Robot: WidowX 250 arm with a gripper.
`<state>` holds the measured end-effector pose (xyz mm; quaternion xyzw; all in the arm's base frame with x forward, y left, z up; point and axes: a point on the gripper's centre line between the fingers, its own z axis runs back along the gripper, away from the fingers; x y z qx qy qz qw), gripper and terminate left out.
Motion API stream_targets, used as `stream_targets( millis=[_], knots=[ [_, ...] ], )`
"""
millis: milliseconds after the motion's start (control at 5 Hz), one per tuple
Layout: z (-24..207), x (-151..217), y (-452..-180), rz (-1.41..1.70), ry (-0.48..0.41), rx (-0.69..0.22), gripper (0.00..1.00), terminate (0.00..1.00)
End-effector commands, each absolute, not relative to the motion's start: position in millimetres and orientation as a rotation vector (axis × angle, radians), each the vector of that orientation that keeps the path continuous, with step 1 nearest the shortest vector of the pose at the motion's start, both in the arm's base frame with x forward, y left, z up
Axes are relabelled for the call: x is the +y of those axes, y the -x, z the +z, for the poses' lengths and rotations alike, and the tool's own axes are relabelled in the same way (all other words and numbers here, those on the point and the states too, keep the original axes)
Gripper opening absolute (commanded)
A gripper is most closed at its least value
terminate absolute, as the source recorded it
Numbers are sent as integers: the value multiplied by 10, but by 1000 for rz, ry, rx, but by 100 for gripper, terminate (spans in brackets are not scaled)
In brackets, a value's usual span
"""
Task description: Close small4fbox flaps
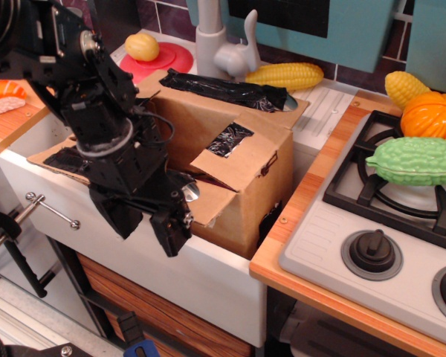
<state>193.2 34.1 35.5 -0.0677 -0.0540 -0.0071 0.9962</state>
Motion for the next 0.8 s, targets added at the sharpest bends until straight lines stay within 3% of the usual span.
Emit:
stream_targets(
  millis=[0, 400, 600],
  knots=[
    [628, 366, -2196, -48, 65, -158, 100, 0],
    [925, 387, -2280, -96, -39, -162, 100, 0],
    [1059, 386, -2600, -132, -54, -181, 100, 0]
  ],
)
